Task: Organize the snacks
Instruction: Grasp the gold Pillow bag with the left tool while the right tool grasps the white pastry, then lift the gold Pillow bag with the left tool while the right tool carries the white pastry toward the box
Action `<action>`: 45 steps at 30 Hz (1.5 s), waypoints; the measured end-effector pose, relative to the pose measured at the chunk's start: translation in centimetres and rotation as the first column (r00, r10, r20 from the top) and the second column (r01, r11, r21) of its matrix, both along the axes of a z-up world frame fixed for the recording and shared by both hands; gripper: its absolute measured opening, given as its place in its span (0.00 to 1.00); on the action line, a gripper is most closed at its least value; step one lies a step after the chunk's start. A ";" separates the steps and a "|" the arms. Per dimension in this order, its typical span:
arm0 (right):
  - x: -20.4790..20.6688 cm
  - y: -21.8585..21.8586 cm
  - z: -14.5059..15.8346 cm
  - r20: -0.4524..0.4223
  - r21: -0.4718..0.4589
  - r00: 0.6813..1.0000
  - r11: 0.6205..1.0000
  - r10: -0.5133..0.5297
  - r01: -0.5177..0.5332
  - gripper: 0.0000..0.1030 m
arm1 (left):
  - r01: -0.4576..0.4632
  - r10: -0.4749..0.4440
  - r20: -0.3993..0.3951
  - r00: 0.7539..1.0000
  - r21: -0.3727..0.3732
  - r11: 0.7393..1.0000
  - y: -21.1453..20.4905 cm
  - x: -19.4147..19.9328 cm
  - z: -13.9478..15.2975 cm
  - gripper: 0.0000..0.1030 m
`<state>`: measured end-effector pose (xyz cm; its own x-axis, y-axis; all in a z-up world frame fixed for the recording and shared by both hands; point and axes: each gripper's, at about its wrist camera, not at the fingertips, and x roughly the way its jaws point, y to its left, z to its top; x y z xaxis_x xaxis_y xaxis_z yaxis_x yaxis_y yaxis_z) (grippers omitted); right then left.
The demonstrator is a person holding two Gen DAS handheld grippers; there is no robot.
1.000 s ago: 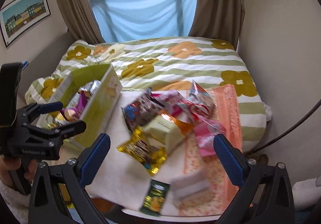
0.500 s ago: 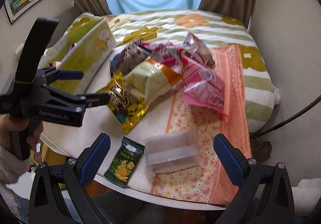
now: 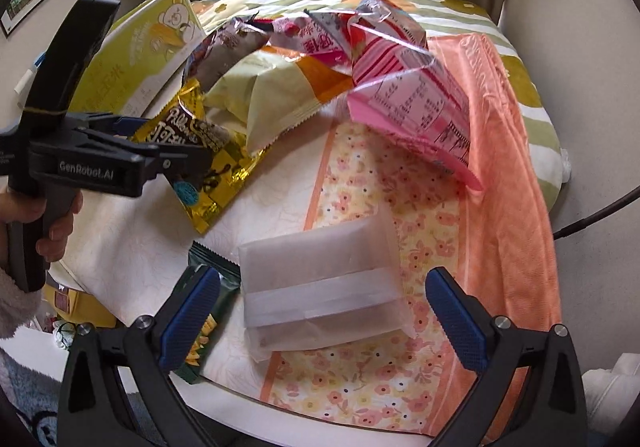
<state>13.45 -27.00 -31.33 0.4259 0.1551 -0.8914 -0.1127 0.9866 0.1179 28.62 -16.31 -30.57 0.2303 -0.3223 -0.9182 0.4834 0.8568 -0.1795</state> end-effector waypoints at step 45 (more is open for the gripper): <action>0.7 2.3 -2.3 -0.045 -0.120 0.994 0.987 0.101 -0.106 0.70 | -0.124 0.125 0.039 0.991 -0.031 0.992 4.0 -3.2 4.1 0.57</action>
<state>14.11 -24.66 -33.62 0.3783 0.0856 -0.9217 -0.2123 0.9772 0.0036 25.39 -12.33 -26.45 0.3073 -0.3144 -0.8982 0.3810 0.9056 -0.1867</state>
